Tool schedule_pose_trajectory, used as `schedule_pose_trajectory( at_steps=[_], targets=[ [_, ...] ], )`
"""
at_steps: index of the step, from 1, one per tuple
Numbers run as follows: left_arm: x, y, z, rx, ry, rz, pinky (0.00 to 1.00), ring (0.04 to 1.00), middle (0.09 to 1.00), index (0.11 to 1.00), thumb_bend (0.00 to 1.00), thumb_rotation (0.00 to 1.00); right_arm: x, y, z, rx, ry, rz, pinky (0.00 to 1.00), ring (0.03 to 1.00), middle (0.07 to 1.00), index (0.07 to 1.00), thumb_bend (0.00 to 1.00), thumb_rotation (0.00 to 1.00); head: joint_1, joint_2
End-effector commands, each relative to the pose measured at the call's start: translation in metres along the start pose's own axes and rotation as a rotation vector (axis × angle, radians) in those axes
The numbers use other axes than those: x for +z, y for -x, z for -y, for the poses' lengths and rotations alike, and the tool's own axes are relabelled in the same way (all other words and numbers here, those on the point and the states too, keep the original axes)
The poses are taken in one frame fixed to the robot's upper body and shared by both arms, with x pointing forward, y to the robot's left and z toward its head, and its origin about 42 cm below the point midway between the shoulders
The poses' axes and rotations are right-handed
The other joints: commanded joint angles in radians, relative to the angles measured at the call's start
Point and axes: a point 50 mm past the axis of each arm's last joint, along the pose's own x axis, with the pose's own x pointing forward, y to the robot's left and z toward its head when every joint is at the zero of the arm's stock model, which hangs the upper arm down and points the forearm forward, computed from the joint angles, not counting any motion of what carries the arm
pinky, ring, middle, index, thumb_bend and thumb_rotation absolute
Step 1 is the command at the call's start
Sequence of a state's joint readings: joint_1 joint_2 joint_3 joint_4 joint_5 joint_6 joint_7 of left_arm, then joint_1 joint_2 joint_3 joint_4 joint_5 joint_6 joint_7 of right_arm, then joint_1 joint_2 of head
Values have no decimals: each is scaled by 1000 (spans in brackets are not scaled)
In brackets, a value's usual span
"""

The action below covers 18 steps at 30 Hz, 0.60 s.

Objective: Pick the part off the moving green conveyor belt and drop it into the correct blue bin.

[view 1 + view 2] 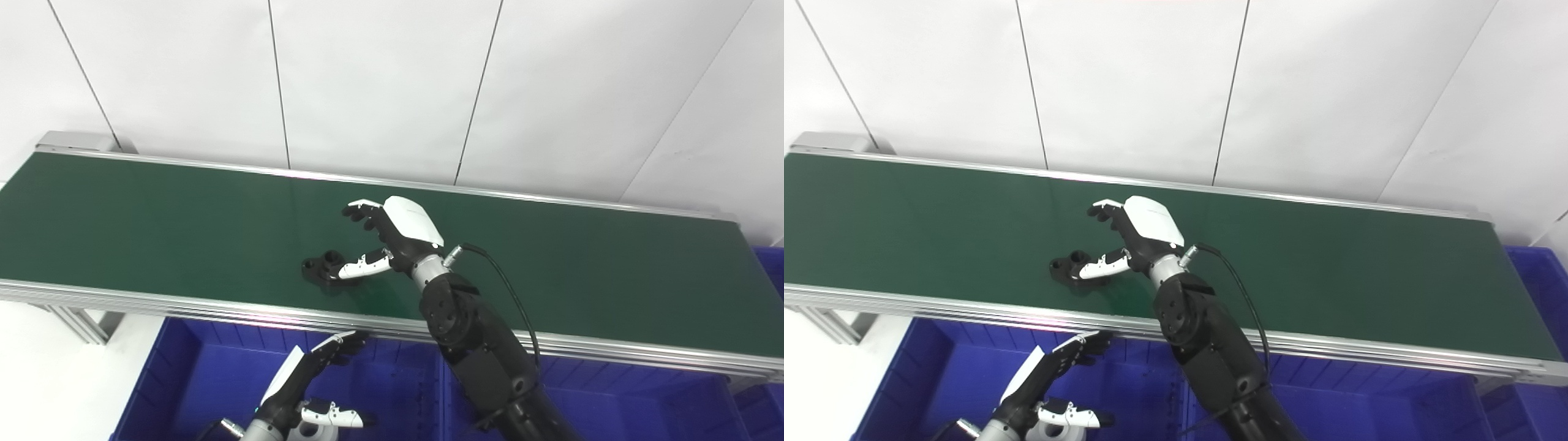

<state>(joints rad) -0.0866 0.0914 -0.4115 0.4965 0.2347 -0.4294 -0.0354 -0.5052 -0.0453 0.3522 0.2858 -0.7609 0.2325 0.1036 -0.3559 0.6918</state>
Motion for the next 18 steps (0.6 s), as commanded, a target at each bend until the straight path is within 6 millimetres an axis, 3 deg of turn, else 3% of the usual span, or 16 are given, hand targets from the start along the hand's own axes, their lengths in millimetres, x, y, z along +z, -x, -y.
schedule_pose_trajectory(
  at_steps=[1, 12, 18],
  targets=[
    [17, -13, -9, 9, -44, 98, 761, 804, 813, 808, 698, 260, 14, -12, 21, -53, 44, 37, 637, 741, 781, 783, 821, 305, 2, 4],
    [21, -14, -4, 6, -78, 122, 749, 793, 805, 798, 708, 248, -1, -17, 13, 13, 152, -7, 681, 755, 788, 787, 817, 262, 5, 13],
    [23, -14, -2, 15, -85, 131, 744, 789, 801, 793, 701, 240, -13, -14, 7, 41, 235, -11, 654, 713, 734, 745, 807, 217, 2, 19]
  ],
)
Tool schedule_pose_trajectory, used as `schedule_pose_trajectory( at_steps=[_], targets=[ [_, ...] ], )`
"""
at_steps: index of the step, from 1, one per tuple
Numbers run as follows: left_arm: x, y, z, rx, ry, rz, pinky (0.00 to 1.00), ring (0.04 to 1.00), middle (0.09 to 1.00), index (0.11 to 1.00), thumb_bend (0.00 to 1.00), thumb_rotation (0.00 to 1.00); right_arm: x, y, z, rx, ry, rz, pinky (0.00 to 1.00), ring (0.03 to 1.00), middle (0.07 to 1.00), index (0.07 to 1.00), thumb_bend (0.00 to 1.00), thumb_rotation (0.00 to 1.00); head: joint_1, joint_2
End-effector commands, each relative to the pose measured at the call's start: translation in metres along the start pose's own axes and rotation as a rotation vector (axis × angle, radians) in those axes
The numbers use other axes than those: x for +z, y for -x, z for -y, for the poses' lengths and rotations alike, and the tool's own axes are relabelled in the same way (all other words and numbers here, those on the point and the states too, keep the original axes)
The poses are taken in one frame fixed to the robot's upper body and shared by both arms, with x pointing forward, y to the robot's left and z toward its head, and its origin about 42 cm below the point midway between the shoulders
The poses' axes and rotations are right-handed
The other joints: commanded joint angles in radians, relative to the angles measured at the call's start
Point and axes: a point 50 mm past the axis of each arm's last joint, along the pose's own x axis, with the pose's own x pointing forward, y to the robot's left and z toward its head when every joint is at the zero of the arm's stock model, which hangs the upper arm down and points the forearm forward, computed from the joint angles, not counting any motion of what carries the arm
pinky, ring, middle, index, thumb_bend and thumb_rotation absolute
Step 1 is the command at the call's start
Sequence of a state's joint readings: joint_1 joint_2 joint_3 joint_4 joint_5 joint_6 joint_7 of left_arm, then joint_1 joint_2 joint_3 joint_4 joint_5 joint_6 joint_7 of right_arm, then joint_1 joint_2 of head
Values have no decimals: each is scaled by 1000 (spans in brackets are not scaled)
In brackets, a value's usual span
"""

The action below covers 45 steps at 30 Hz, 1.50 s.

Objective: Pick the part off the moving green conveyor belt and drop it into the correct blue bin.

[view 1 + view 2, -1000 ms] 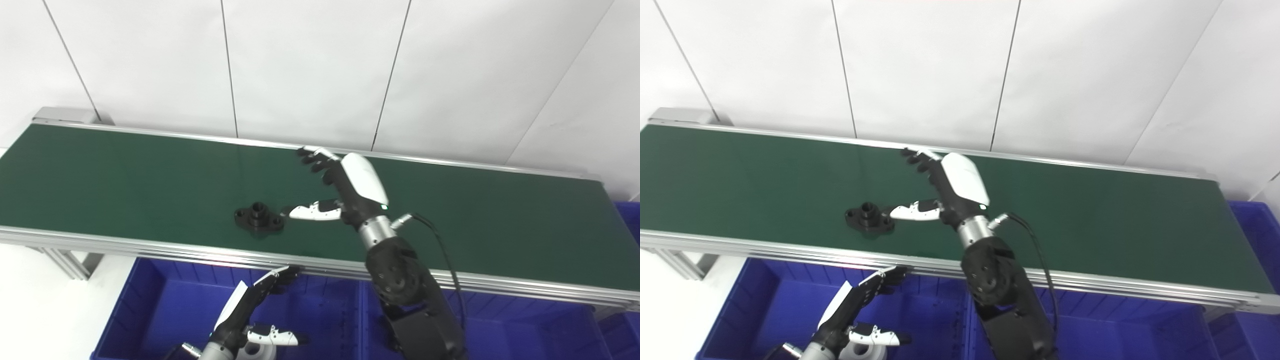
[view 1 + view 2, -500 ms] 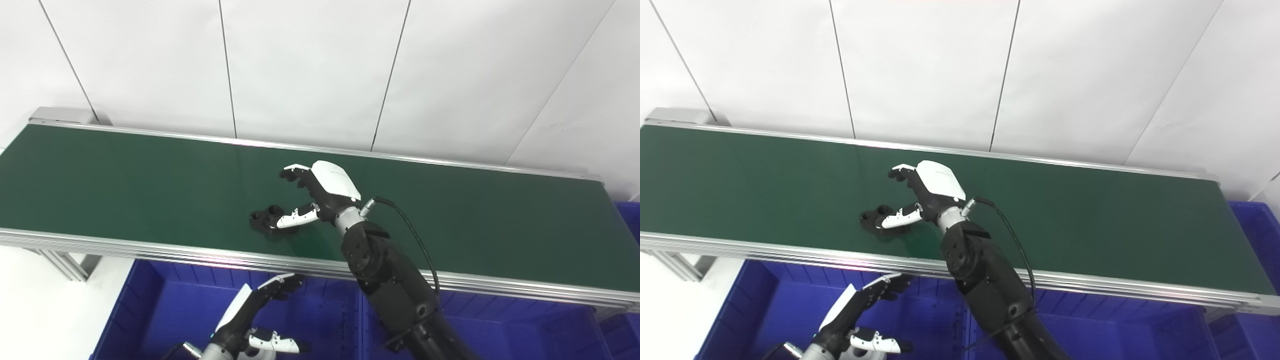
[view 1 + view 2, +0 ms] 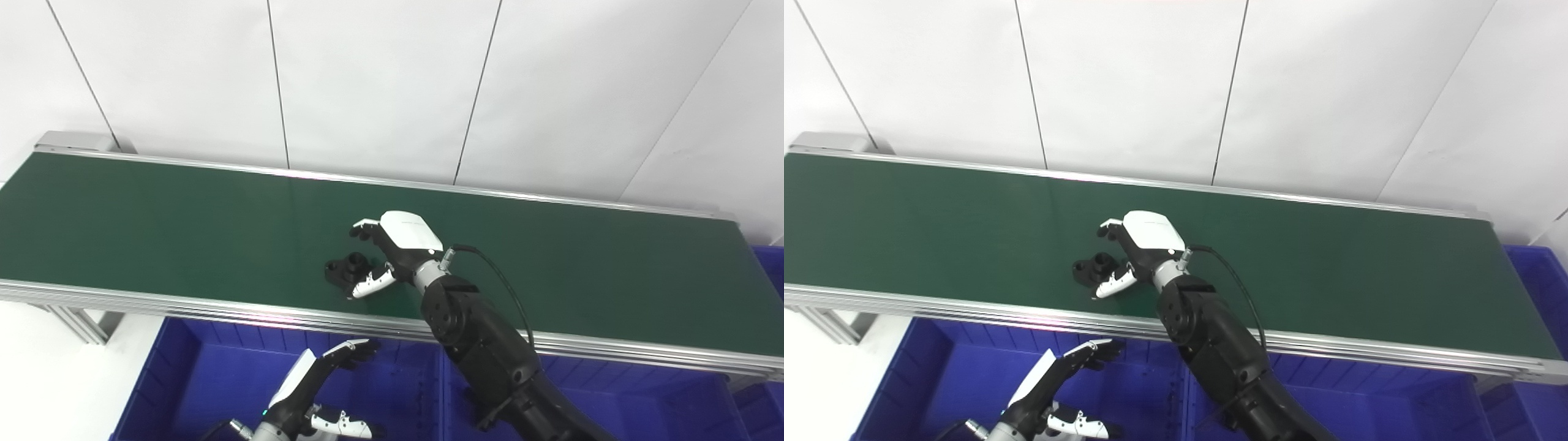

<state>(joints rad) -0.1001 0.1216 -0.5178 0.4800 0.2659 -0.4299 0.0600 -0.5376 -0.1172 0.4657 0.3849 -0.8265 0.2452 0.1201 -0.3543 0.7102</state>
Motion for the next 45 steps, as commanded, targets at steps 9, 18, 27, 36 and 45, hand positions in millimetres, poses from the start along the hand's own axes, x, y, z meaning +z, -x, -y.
schedule_pose_trajectory(
  at_steps=[9, 18, 27, 36, 45],
  targets=[
    [17, -14, -11, 39, -14, 100, 739, 787, 798, 797, 697, 231, -6, -5, 12, -18, 140, -3, 606, 634, 664, 695, 764, 163, -3, 4],
    [20, -14, -12, 50, 0, 106, 732, 786, 802, 809, 702, 230, -18, 3, 6, -29, 203, 3, 227, 296, 479, 502, 536, 5, -15, 18],
    [19, -13, -16, 50, 3, 105, 732, 787, 803, 810, 703, 222, -16, 8, 12, -46, 265, 25, 172, 250, 471, 486, 528, 0, -20, 19],
    [17, -13, -17, 51, 11, 96, 736, 785, 803, 806, 707, 219, -4, 16, 22, -108, 258, 76, 133, 200, 469, 485, 530, 0, -25, 21],
    [19, -11, -15, 53, 12, 101, 741, 785, 799, 804, 713, 237, 10, 54, 63, -247, 169, 76, 163, 231, 471, 487, 529, 0, -37, 34]
  ],
)
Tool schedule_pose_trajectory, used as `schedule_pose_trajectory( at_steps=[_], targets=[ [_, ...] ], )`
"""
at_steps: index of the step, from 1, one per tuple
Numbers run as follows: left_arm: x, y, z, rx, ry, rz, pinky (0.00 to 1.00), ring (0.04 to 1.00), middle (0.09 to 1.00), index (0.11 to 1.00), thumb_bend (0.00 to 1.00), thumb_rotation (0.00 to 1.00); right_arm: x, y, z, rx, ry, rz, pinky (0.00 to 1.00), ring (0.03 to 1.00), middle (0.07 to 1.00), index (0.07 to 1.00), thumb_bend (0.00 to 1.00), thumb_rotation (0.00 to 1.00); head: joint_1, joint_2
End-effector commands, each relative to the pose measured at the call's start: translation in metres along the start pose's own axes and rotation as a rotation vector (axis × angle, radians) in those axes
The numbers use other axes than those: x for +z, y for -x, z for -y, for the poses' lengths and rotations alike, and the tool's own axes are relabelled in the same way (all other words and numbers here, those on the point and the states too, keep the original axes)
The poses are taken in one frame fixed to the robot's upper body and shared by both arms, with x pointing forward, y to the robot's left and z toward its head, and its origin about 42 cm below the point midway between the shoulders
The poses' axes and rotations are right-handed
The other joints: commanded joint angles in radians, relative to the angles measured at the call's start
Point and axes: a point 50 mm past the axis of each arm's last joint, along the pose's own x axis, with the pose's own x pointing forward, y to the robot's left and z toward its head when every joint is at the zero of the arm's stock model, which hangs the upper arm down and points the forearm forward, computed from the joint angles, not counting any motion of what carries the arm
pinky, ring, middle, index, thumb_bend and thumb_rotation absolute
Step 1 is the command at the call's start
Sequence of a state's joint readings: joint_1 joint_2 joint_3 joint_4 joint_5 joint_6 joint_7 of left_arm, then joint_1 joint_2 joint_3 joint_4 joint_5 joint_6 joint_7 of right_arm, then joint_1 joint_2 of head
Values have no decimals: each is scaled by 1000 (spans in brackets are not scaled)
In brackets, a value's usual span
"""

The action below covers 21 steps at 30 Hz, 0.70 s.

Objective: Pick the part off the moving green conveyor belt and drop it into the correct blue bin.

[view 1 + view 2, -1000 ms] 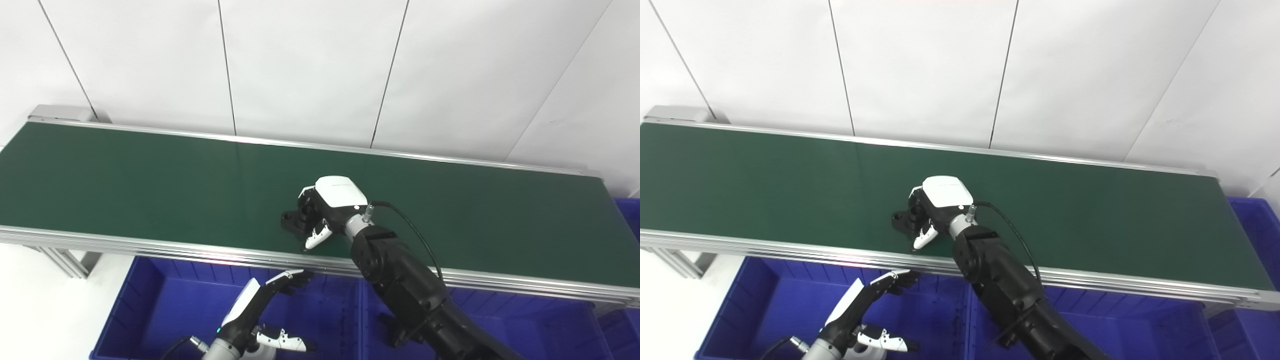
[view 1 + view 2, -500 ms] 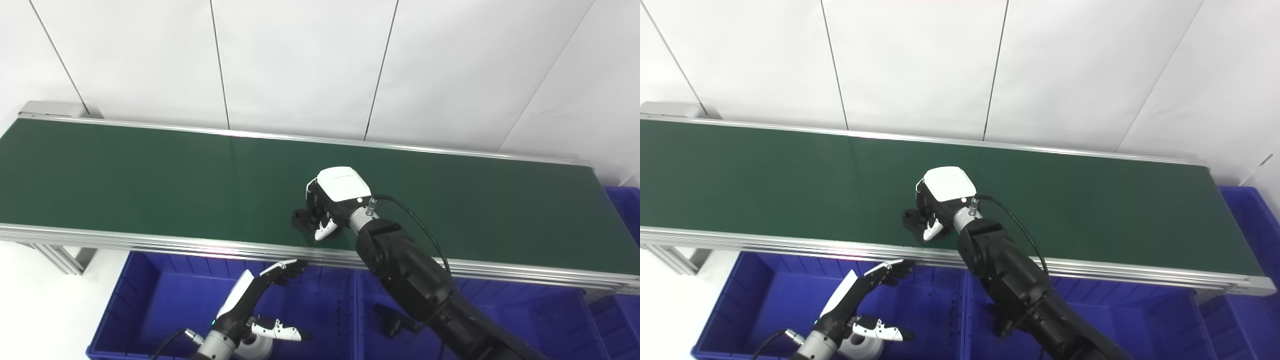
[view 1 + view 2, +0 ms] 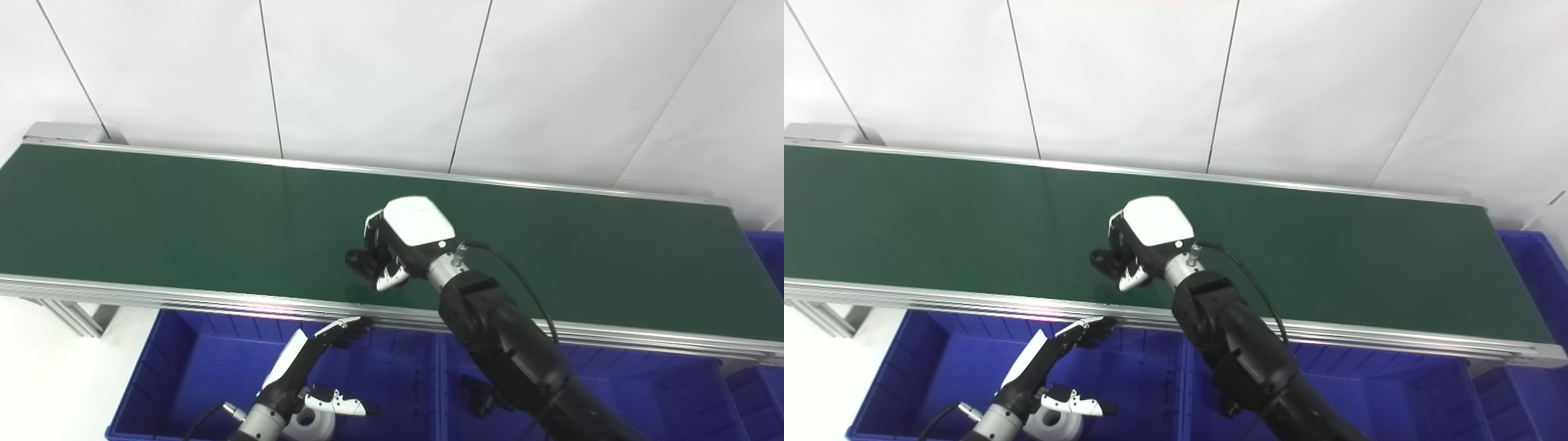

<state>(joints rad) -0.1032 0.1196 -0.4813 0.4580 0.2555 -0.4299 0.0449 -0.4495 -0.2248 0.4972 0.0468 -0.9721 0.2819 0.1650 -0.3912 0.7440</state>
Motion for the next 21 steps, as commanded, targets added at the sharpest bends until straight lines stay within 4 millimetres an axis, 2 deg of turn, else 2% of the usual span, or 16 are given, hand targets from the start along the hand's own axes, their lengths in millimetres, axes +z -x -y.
schedule_pose_trajectory(
  at_steps=[1, 6, 10, 14, 15, 21],
  targets=[
    [15, -8, -5, 22, 1, 87, 741, 785, 800, 805, 712, 242, 0, 7, 32, -103, -9, -18, 169, 237, 471, 488, 528, 0, 3, 2],
    [18, -7, -4, 20, 2, 97, 742, 793, 812, 811, 714, 238, -5, 37, 54, -170, -67, -64, 196, 260, 473, 487, 527, 0, 9, 18],
    [21, -6, -3, 21, 5, 107, 732, 790, 811, 815, 717, 256, -15, 64, 60, -209, -92, -80, 167, 231, 471, 487, 527, 0, 18, 35],
    [26, -6, -2, 20, 15, 120, 732, 790, 814, 816, 714, 239, -34, 99, 50, -218, -118, -76, 119, 175, 469, 484, 529, 0, 22, 61],
    [28, -6, -2, 19, 17, 124, 734, 791, 815, 817, 713, 235, -38, 108, 47, -214, -118, -83, 120, 175, 469, 484, 529, 0, 32, 77],
    [37, -6, -1, 6, 16, 138, 763, 811, 818, 817, 699, 233, -59, 168, 25, -163, -167, -193, 146, 217, 471, 484, 529, 0, 75, 114]
  ],
)
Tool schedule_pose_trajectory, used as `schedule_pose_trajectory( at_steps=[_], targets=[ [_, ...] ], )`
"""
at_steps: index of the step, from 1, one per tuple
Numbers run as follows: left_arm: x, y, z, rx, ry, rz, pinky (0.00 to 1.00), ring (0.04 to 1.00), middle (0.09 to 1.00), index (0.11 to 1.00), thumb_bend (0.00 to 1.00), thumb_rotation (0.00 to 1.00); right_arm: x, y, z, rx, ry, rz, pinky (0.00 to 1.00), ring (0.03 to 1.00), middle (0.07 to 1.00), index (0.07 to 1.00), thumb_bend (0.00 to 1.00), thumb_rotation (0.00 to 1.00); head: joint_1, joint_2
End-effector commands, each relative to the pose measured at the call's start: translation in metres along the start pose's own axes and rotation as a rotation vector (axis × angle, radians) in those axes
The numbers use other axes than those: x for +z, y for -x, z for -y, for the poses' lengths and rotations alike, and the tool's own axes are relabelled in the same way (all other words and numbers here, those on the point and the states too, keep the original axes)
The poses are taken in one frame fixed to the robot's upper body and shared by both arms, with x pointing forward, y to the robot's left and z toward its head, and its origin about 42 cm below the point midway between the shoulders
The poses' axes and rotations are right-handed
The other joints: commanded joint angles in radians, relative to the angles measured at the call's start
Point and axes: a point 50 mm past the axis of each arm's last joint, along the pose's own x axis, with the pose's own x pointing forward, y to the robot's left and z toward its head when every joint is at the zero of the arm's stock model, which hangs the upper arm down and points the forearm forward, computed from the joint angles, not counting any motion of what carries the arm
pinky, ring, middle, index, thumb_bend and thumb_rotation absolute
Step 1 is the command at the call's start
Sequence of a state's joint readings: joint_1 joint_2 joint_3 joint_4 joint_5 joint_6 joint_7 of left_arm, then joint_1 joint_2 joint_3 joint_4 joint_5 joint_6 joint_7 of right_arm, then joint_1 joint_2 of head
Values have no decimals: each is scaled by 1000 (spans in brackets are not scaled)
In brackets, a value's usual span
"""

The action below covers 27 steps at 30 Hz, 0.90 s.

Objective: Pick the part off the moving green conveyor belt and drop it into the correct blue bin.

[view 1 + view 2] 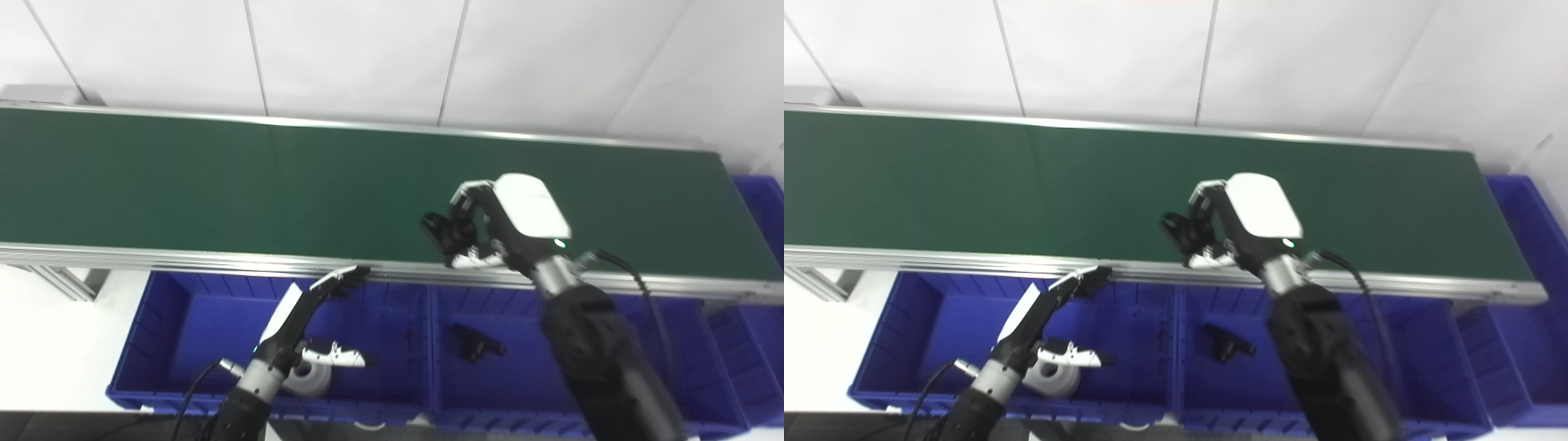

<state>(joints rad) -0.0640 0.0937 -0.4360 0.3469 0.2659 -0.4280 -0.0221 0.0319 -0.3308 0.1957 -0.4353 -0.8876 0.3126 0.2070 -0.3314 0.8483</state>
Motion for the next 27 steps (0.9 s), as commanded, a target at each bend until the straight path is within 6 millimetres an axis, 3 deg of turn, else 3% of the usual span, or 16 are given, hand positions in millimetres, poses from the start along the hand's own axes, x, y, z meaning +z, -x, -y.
schedule_pose_trajectory(
  at_steps=[1, 9, 17, 21, 23, 24, 25, 27],
  targets=[
    [15, -7, -2, 2, -6, 62, 770, 816, 820, 817, 697, 234, 1, 10, 12, -67, 5, 44, 149, 221, 471, 484, 529, 0, 16, 10],
    [16, -9, 0, -1, -4, 48, 763, 807, 813, 816, 707, 238, -49, 60, -24, -52, -29, -105, 190, 279, 475, 485, 526, 0, 51, 20],
    [15, -8, -2, 0, -3, 49, 754, 799, 807, 813, 703, 217, -90, 67, -64, -12, -15, -222, 180, 262, 473, 486, 526, 0, 14, 12],
    [14, -7, -4, 6, -1, 38, 756, 804, 811, 814, 701, 230, -97, 61, -82, -34, -47, -258, 217, 304, 477, 487, 525, 0, 7, 9],
    [13, -6, -5, 7, 3, 34, 754, 807, 816, 817, 700, 237, -94, 57, -90, -5, -75, -288, 309, 404, 470, 511, 520, 1, 0, 7],
    [13, -5, -5, 8, 4, 31, 753, 804, 816, 817, 700, 234, -93, 56, -94, 23, -85, -297, 460, 548, 597, 503, 510, 84, 0, 7],
    [13, -5, -5, 7, 3, 28, 752, 803, 816, 817, 702, 235, -92, 55, -97, 59, -87, -307, 575, 646, 676, 620, 530, 145, -4, 3],
    [14, -4, -6, 6, 1, 23, 754, 805, 818, 819, 703, 238, -88, 54, -103, 103, -99, -313, 727, 784, 793, 755, 569, 301, -5, 3]
  ],
)
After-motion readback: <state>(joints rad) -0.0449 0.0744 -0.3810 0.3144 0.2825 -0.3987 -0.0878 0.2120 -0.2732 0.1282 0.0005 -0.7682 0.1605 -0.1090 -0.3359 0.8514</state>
